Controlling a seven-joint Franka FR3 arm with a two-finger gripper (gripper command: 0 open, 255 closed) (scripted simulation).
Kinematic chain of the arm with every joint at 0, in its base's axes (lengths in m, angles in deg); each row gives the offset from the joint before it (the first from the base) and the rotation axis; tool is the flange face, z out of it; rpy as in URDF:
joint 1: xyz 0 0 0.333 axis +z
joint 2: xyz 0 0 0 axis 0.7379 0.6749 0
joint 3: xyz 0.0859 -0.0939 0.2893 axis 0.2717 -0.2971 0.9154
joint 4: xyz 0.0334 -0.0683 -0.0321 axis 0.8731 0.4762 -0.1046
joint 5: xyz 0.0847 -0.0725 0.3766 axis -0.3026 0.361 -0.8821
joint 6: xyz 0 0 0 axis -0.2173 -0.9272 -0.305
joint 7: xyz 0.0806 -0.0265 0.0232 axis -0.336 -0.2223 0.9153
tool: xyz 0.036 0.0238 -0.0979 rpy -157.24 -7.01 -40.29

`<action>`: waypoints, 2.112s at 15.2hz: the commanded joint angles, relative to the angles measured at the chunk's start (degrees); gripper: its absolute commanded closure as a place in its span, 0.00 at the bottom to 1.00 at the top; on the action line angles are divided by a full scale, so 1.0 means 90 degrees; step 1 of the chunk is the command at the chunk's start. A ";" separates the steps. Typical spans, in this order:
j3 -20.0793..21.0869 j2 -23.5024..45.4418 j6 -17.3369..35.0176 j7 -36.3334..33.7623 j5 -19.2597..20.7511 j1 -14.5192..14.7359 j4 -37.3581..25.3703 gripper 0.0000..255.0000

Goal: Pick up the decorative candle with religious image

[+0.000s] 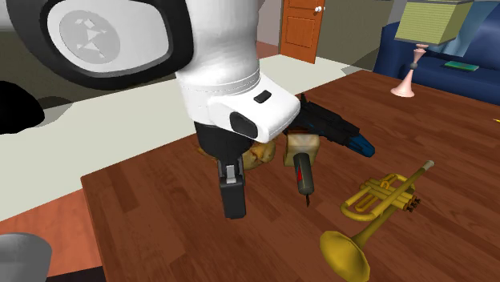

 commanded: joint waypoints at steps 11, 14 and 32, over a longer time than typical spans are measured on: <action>0.0905 0.2486 0.1247 -0.0855 -0.0311 0.0315 -0.1352 0.00; 0.1096 0.3157 0.1433 -0.1093 -0.0246 0.0393 -0.1868 0.00; 0.1523 0.6237 0.1923 -0.2078 0.0515 0.1071 -0.4522 0.00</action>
